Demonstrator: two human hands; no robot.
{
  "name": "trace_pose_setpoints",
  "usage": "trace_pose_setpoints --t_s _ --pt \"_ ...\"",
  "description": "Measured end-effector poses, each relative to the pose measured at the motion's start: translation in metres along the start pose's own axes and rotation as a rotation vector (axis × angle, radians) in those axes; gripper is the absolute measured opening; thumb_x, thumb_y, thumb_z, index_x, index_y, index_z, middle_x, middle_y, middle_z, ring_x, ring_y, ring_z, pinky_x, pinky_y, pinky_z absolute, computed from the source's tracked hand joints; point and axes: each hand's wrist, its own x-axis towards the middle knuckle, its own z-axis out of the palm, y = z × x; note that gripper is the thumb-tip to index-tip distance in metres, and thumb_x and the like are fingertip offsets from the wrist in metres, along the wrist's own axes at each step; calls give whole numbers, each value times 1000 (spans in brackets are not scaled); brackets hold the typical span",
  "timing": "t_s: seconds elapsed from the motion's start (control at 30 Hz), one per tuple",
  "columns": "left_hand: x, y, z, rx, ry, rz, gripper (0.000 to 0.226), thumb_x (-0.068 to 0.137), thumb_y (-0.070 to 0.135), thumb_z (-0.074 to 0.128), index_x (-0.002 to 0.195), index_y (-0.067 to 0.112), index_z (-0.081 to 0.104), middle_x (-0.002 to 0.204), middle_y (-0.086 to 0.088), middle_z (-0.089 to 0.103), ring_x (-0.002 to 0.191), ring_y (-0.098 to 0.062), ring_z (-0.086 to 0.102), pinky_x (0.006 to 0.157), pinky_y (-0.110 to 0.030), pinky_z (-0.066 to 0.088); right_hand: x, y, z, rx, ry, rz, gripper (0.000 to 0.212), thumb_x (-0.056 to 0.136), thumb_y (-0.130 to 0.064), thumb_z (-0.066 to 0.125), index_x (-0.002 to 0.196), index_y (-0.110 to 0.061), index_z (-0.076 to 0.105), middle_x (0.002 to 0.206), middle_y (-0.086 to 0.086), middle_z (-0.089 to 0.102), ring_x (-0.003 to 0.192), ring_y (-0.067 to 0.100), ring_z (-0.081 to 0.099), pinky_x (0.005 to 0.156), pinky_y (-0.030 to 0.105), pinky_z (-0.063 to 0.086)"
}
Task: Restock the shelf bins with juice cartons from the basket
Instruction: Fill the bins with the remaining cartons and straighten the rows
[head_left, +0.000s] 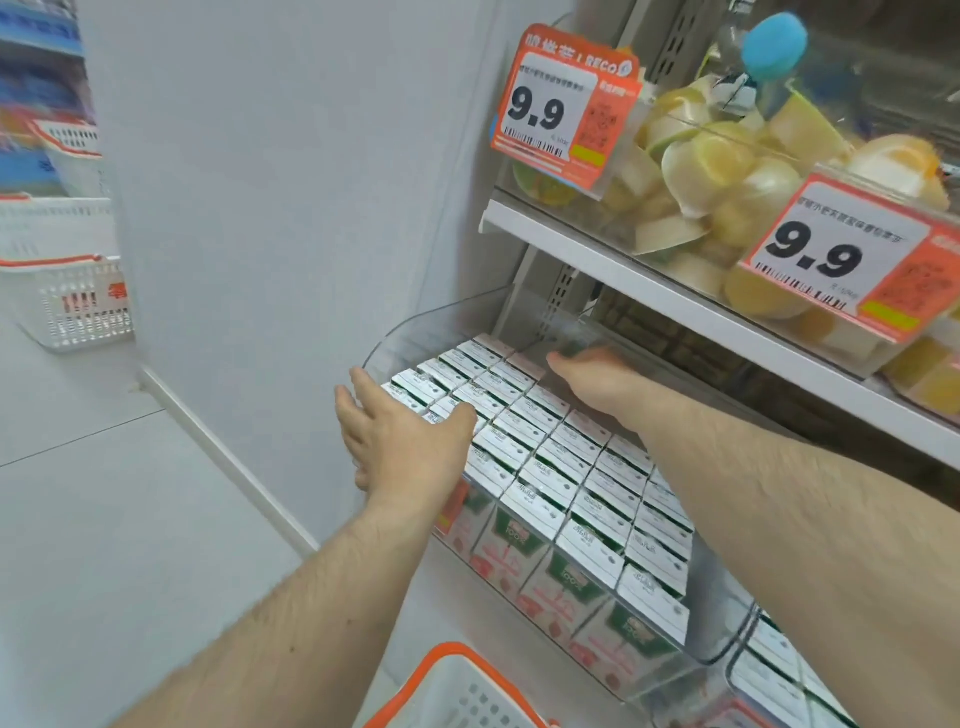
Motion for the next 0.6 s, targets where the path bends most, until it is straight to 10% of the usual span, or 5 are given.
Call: trace_pose_setpoints --t_s 0.3,0.43,0.6 --pt "8 -9 15 28 65 56 110 75 12 70 154 14 -7 158 -4 -2 146 -25 0 121 -39 8 48 -31 44 318 -202 99 45 86 -65 58 89 -21 65 64 0 72 63 20 68 65 29 50" --pt "8 -10 16 18 47 65 110 76 11 68 153 17 -9 157 2 -5 146 -20 -3 121 -39 7 64 -36 45 403 -223 117 58 79 -70 60 97 -15 66 79 10 76 82 30 71 89 43 54" --pt "7 -10 17 -3 40 64 110 77 11 68 153 20 -10 156 6 -7 146 -20 -4 121 -40 10 65 -27 41 457 -239 172 66 71 -76 58 91 -13 61 77 7 69 66 25 65 67 33 51"
